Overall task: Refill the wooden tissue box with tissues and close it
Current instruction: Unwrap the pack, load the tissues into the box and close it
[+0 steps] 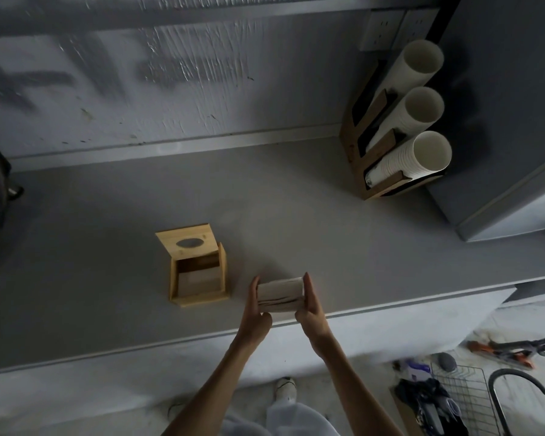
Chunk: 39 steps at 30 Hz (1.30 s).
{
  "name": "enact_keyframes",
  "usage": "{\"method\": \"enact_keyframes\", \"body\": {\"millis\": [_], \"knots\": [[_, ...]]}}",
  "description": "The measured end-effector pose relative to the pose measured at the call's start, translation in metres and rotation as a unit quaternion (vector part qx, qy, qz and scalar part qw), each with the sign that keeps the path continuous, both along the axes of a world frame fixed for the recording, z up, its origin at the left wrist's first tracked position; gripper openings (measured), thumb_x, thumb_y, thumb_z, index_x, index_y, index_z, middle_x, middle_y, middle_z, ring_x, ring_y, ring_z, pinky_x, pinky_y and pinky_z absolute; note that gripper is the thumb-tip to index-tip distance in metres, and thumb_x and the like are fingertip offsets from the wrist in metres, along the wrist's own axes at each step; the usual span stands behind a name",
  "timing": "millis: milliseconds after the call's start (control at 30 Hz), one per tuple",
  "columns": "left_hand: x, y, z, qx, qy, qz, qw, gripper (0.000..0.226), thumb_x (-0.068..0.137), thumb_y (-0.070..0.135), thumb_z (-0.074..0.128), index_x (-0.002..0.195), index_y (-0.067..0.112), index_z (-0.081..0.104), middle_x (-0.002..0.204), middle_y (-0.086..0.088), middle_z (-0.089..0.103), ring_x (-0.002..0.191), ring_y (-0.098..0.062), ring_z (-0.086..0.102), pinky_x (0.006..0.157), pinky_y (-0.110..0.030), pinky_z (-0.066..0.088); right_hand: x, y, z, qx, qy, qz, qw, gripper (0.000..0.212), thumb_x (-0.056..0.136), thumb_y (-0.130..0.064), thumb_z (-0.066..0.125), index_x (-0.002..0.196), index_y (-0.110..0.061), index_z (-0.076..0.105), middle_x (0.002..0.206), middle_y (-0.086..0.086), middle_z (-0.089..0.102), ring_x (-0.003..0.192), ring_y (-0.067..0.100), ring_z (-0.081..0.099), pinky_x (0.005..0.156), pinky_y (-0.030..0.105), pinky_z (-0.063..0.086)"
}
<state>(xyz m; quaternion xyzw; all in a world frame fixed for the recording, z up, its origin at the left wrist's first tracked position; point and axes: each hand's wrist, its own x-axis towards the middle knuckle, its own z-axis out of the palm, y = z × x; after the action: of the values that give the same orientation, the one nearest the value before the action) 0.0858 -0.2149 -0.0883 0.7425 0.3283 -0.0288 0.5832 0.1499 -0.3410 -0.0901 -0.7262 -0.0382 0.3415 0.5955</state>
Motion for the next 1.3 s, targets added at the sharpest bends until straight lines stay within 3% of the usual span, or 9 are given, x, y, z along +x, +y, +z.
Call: {"method": "enact_keyframes", "body": {"millis": [100, 200, 333, 400, 500, 633, 767, 1133, 1300], "knots": [[0.0, 0.001, 0.001, 0.002, -0.002, -0.019, 1.0, 0.093, 0.07, -0.026, 0.041, 0.149, 0.016, 0.014, 0.142, -0.011, 0.035, 0.129, -0.02, 0.035, 0.105, -0.027, 0.038, 0.001, -0.001, -0.003, 0.001, -0.015, 0.027, 1.0, 0.101, 0.061, 0.005, 0.037, 0.153, -0.026, 0.009, 0.152, 0.004, 0.027, 0.113, 0.013, 0.05, 0.092, 0.027, 0.046], [-0.002, 0.006, -0.001, 0.006, -0.01, -0.032, 0.999, 0.095, 0.073, -0.023, 0.043, 0.15, 0.02, 0.009, 0.141, -0.007, 0.033, 0.13, -0.02, 0.034, 0.107, -0.032, 0.039, 0.003, -0.002, -0.007, 0.006, -0.031, 0.037, 0.999, 0.102, 0.06, 0.004, 0.035, 0.153, -0.024, 0.005, 0.154, 0.006, 0.024, 0.131, 0.017, 0.041, 0.109, 0.037, 0.04], [-0.004, 0.008, 0.001, 0.008, -0.005, -0.064, 0.998, 0.085, 0.081, -0.015, 0.047, 0.148, 0.024, 0.012, 0.137, -0.001, 0.032, 0.123, -0.012, 0.034, 0.104, -0.025, 0.037, 0.005, -0.002, -0.021, -0.029, -0.107, 0.093, 0.989, 0.099, 0.065, 0.013, 0.041, 0.153, -0.017, 0.005, 0.146, 0.011, 0.034, 0.121, 0.017, 0.048, 0.095, 0.032, 0.049], [-0.007, 0.01, 0.001, 0.04, -0.031, -0.072, 0.996, 0.061, 0.092, 0.024, 0.055, 0.143, 0.024, 0.023, 0.135, 0.001, 0.041, 0.12, -0.011, 0.043, 0.101, -0.021, 0.041, 0.007, -0.003, -0.025, -0.082, -0.161, 0.084, 0.98, 0.088, 0.075, 0.015, 0.05, 0.151, -0.016, 0.017, 0.144, 0.008, 0.038, 0.129, 0.02, 0.042, 0.106, 0.034, 0.042], [-0.012, 0.022, -0.014, 0.082, -0.05, -0.079, 0.992, 0.073, 0.08, 0.073, 0.041, 0.134, 0.023, 0.036, 0.125, 0.002, 0.054, 0.112, -0.005, 0.055, 0.095, -0.022, 0.049, 0.015, -0.007, -0.024, -0.118, -0.223, 0.049, 0.967, 0.062, 0.076, 0.007, 0.062, 0.132, -0.015, 0.045, 0.124, -0.001, 0.053, 0.116, 0.022, 0.053, 0.098, 0.031, 0.043], [-0.015, 0.027, -0.01, 0.117, -0.062, -0.101, 0.986, 0.066, 0.085, 0.067, 0.041, 0.129, 0.018, 0.039, 0.118, -0.001, 0.057, 0.105, -0.002, 0.057, 0.087, -0.012, 0.048, 0.021, -0.014, -0.019, -0.132, -0.269, 0.082, 0.951, 0.05, 0.077, 0.0, 0.065, 0.12, -0.017, 0.047, 0.115, -0.002, 0.058, 0.105, 0.02, 0.058, 0.087, 0.031, 0.048], [-0.014, 0.031, -0.01, 0.141, -0.047, -0.112, 0.982, 0.038, 0.091, 0.019, 0.055, 0.127, 0.015, 0.043, 0.12, -0.004, 0.057, 0.108, -0.014, 0.058, 0.091, -0.025, 0.05, 0.027, -0.018, -0.018, -0.136, -0.286, 0.109, 0.942, 0.049, 0.079, -0.006, 0.068, 0.121, -0.022, 0.048, 0.115, -0.006, 0.063, 0.104, 0.016, 0.061, 0.087, 0.033, 0.051], [-0.026, 0.033, -0.012, 0.113, -0.065, -0.06, 0.99, 0.038, 0.088, 0.016, 0.063, 0.123, 0.015, 0.05, 0.121, -0.004, 0.063, 0.111, -0.014, 0.061, 0.093, -0.028, 0.053, 0.019, -0.02, -0.019, -0.075, -0.171, 0.047, 0.981, 0.043, 0.08, 0.004, 0.068, 0.115, -0.02, 0.056, 0.108, -0.007, 0.066, 0.103, 0.016, 0.065, 0.092, 0.027, 0.053], [-0.046, 0.026, 0.019, -0.036, -0.074, 0.016, 0.996, 0.039, 0.086, 0.007, 0.063, 0.122, 0.017, 0.053, 0.112, 0.004, 0.066, 0.098, -0.004, 0.065, 0.08, -0.019, 0.054, 0.002, -0.018, -0.002, -0.015, -0.098, 0.024, 0.995, 0.041, 0.087, 0.0, 0.065, 0.123, -0.016, 0.055, 0.116, 0.0, 0.063, 0.105, 0.009, 0.062, 0.093, 0.029, 0.05]]}}
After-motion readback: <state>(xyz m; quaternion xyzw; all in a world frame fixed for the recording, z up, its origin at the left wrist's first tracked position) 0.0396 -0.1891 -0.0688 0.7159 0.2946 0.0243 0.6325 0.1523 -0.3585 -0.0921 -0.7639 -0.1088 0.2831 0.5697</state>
